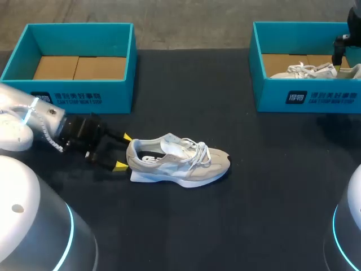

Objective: Take the shoe out of the shoebox, open the shoe tongue, remove and reinsert the insole, then place the shoe into the shoebox

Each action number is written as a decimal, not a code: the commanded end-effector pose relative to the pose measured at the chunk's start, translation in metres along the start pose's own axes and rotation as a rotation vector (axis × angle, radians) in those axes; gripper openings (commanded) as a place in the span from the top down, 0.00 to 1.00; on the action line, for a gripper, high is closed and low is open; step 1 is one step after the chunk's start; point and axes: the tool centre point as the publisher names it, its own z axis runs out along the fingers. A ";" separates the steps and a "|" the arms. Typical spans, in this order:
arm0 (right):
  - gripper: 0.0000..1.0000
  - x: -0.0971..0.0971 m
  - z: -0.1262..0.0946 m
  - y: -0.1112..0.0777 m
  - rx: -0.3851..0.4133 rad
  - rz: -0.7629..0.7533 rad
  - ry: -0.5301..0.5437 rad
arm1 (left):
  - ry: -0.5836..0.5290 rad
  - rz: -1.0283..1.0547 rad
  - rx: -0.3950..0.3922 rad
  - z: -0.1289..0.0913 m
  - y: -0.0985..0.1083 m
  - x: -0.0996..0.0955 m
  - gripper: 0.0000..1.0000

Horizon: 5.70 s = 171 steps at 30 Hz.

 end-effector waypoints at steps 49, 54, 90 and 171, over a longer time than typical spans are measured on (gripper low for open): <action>0.00 0.000 0.000 0.000 -0.001 0.001 0.001 | -0.001 0.047 0.040 0.041 -0.009 0.002 1.00; 0.00 0.000 0.000 0.000 -0.001 0.001 0.001 | -0.001 0.047 0.040 0.041 -0.009 0.002 1.00; 0.00 0.145 -0.035 -0.082 0.116 0.066 0.012 | -0.001 0.047 0.040 0.041 -0.009 0.002 1.00; 0.00 0.427 -0.063 -0.237 0.112 -0.127 -0.060 | -0.001 0.047 0.040 0.041 -0.009 0.002 1.00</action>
